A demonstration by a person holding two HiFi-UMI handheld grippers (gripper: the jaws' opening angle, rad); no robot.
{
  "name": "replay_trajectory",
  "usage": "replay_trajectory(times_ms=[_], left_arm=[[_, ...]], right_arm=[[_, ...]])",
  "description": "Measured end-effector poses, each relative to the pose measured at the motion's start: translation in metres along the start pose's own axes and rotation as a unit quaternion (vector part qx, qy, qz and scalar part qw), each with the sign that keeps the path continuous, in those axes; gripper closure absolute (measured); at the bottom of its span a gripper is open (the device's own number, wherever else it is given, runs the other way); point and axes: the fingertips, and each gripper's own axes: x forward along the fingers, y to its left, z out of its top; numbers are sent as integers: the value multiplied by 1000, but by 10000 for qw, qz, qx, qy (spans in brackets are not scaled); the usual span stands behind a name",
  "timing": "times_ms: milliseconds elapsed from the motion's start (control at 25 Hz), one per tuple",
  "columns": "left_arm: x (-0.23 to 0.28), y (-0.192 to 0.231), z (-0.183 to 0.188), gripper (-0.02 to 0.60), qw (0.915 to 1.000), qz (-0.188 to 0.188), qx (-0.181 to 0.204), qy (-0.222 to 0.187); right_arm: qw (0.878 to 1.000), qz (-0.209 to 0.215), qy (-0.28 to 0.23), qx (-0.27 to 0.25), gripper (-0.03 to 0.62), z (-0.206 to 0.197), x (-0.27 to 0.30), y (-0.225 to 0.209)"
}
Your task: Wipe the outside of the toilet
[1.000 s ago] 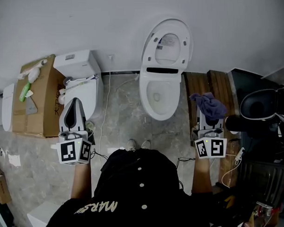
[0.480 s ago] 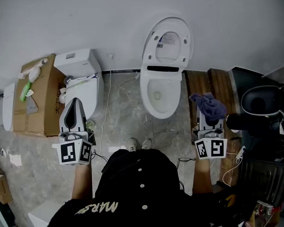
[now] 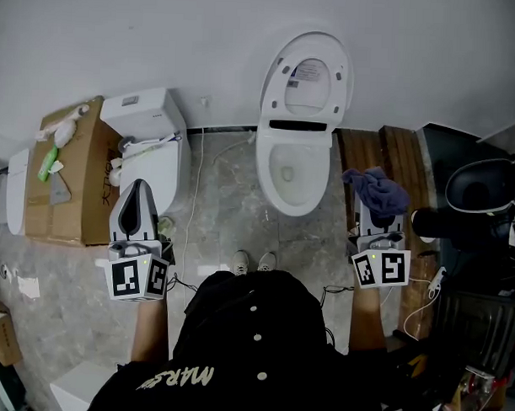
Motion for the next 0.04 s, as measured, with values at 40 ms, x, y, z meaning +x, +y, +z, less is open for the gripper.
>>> replay_trajectory(times_ms=[40], left_arm=[[0,0,1,572,10000,3,2,-4]], right_arm=[[10000,0,2,4,480,0,0,0]])
